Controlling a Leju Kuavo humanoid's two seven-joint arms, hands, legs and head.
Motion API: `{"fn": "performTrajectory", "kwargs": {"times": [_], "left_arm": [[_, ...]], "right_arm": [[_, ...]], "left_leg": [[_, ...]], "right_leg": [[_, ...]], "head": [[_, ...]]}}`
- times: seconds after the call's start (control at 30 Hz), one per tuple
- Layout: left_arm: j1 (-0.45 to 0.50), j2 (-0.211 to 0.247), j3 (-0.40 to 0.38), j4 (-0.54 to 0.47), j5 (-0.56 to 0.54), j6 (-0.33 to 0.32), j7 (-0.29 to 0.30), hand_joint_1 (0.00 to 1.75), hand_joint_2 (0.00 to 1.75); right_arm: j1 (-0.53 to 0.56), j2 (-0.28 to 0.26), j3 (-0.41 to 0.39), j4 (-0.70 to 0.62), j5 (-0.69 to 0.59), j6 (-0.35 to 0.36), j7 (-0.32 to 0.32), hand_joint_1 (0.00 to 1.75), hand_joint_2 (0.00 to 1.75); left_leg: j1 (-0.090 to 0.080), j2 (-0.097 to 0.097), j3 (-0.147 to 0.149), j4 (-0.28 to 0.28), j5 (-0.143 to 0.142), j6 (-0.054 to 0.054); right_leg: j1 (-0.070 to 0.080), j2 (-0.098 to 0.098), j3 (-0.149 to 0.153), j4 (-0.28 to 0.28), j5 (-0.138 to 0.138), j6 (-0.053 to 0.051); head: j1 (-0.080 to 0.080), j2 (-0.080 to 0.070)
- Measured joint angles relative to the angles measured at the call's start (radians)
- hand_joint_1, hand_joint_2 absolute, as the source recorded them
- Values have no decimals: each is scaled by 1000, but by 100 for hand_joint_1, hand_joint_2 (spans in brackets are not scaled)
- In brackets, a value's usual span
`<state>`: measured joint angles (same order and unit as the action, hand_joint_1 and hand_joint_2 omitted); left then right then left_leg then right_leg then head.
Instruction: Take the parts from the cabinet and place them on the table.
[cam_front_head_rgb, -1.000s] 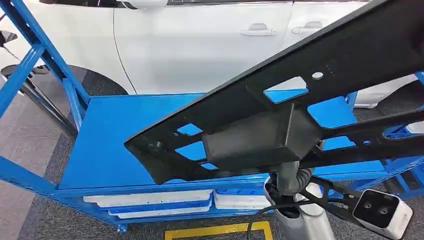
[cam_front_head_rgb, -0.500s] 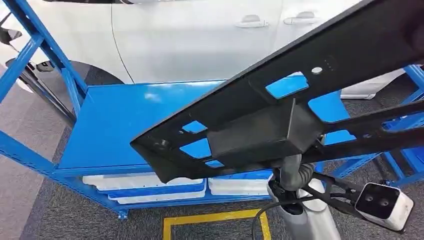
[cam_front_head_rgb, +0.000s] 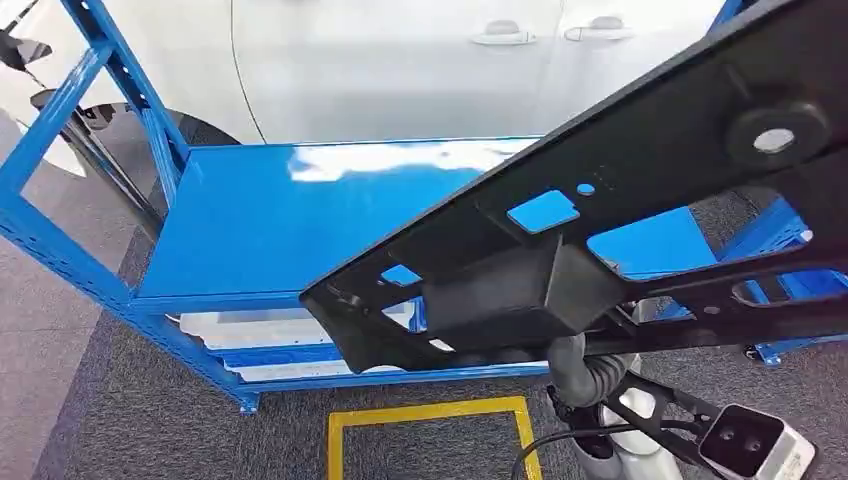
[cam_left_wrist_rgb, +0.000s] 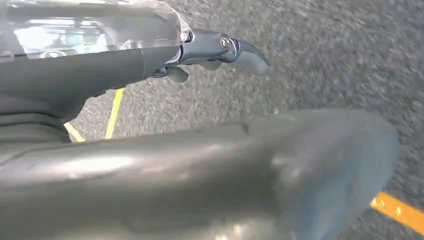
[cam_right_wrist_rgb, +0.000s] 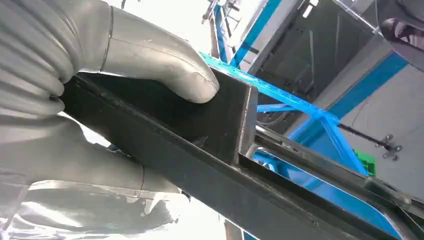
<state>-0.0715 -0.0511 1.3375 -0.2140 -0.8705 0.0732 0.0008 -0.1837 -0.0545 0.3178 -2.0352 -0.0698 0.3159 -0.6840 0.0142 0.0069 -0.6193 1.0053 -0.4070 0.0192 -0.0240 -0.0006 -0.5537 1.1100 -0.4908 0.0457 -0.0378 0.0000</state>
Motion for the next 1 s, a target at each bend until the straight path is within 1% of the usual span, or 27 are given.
{"fn": "performTrajectory", "kwargs": {"times": [0.03,0.07,0.13,0.17,0.2,0.23,0.27,0.3,0.33,0.37,0.4,0.43,0.47,0.5,0.53,0.57,0.6,0.67,0.7,0.73,0.77,0.83,0.87,0.9,0.93,0.97,1.0], "left_arm": [[2,5,4,-2,-1,1,0,0,0],[3,7,6,-3,-2,1,0,0,0],[6,11,10,-5,-2,1,0,0,0],[7,11,11,-5,-2,2,0,0,0],[9,14,11,-5,-2,2,0,0,0],[12,15,11,-6,-2,2,0,0,0],[13,14,11,-6,-2,2,0,0,0],[14,14,11,-6,-2,2,0,0,0],[13,14,11,-6,-2,2,0,0,0],[12,14,11,-6,-3,2,-1,0,0],[13,15,11,-6,-6,0,-1,0,0],[13,15,11,-6,-8,-2,-1,0,0],[13,14,11,-6,-10,-7,-2,0,0],[12,14,11,-6,-11,-11,-2,0,0],[10,16,11,-6,-13,-16,-2,0,0],[8,19,11,-6,-15,-18,-2,0,0],[6,18,11,-6,-19,-19,-2,0,0],[7,18,11,-6,-21,-20,0,0,0],[9,17,11,-6,-21,-20,1,0,0],[7,16,11,-6,-21,-22,2,0,0],[5,16,11,-6,-21,-22,2,0,0],[2,14,11,-6,-21,-26,-3,0,0],[2,13,11,-6,-21,-27,-6,0,0],[3,13,11,-6,-22,-27,-8,0,0],[3,12,11,-6,-23,-27,-11,0,0],[2,11,11,-6,-23,-28,-11,0,0],[2,9,11,-6,-23,-28,-12,0,0]], "right_arm": [[0,0,-5,-8,0,6,0,175,175],[3,0,-7,-11,3,7,0,175,175],[15,0,-17,-18,6,9,0,175,175],[23,0,-21,-19,11,9,0,175,175],[28,0,-23,-21,12,9,0,175,175],[29,0,-23,-22,13,9,0,175,175],[31,0,-23,-24,14,11,0,175,175],[35,0,-23,-25,14,12,0,175,175],[39,0,-24,-25,14,16,0,175,175],[42,0,-25,-25,14,22,0,175,175],[44,0,-26,-25,14,28,0,175,175],[45,0,-27,-25,14,31,0,175,175],[45,0,-31,-25,15,36,0,175,175],[45,-1,-33,-26,17,39,0,175,175],[44,-1,-35,-26,17,39,0,175,175],[40,-1,-36,-26,17,37,0,175,175],[38,-2,-38,-26,16,34,0,175,175],[33,-4,-39,-26,14,30,0,175,175],[32,-5,-39,-26,14,28,0,175,175],[30,-7,-40,-26,14,27,0,175,175],[27,-8,-40,-25,14,27,0,175,175],[28,-11,-40,-24,16,25,0,175,175],[28,-12,-40,-23,18,24,0,175,175],[28,-13,-40,-23,18,24,0,175,175],[28,-15,-40,-23,18,23,0,175,175],[28,-15,-40,-23,18,23,0,175,175],[27,-15,-40,-23,17,23,0,175,175]], "left_leg": [[-1,-1,-5,5,6,-7],[-3,0,-10,8,11,-14],[-1,-1,-7,-1,28,-27],[-1,-2,-7,-7,36,-35],[-1,-3,-12,-4,34,-40],[5,-3,-23,14,1,-43],[4,-3,-42,73,-66,-45],[5,-3,-66,154,-127,-47],[4,-3,-90,239,-176,-49],[4,-3,-104,303,-194,-49],[4,-3,-98,329,-181,-47],[3,-3,-71,311,-149,-43],[1,-3,-20,247,-107,-36],[-3,-4,38,165,-81,-27],[-8,-4,111,58,-81,-13],[-12,-3,156,-18,-102,-6],[-14,-3,166,-43,-112,-12],[-21,-5,157,-39,-97,-6],[-10,-4,149,-55,-83,0],[-8,3,148,-56,-71,4],[-7,3,136,-54,-64,13],[-8,3,108,-47,-47,14],[-8,4,93,-40,-41,13],[-8,4,80,-34,-36,11],[-7,4,66,-27,-32,9],[-6,4,54,-18,-29,7],[-6,4,42,-9,-26,4]], "right_leg": [[0,1,55,-87,-31,-4],[9,2,73,-119,-35,-13],[14,3,64,-115,-25,-26],[16,2,59,-115,-17,-37],[8,-2,53,-128,-4,-49],[8,-4,45,-127,7,-58],[10,-3,30,-127,17,-67],[13,-3,17,-127,27,-69],[17,-3,3,-127,38,-70],[20,-3,-12,-125,48,-71],[23,-3,-26,-123,57,-72],[25,-3,-39,-122,65,-71],[28,-3,-52,-120,74,-70],[30,-2,-58,-119,80,-69],[30,-3,-62,-118,86,-67],[36,-4,-67,-114,92,-60],[31,-7,-69,-116,102,-53],[25,-8,-70,-123,117,-43],[31,-6,-74,-124,119,-36],[26,-2,-82,-109,88,-30],[25,-1,-101,-56,32,-25],[17,-1,-154,112,-71,-15],[16,-1,-170,179,-92,-11],[13,-1,-167,202,-83,-9],[10,-1,-143,181,-56,-7],[8,-2,-101,127,-23,-7],[8,-2,-40,37,9,-8]], "head": [[0,0],[0,0],[-1,0],[-1,0],[0,0],[-1,0],[-1,0],[-1,0],[-1,0],[-1,0],[-1,0],[-1,0],[-1,0],[-1,0],[-1,0],[-1,0],[-1,0],[-1,0],[-1,0],[-1,0],[0,0],[-1,0],[-1,0],[-1,0],[-1,0],[-1,0],[-1,0]]}}
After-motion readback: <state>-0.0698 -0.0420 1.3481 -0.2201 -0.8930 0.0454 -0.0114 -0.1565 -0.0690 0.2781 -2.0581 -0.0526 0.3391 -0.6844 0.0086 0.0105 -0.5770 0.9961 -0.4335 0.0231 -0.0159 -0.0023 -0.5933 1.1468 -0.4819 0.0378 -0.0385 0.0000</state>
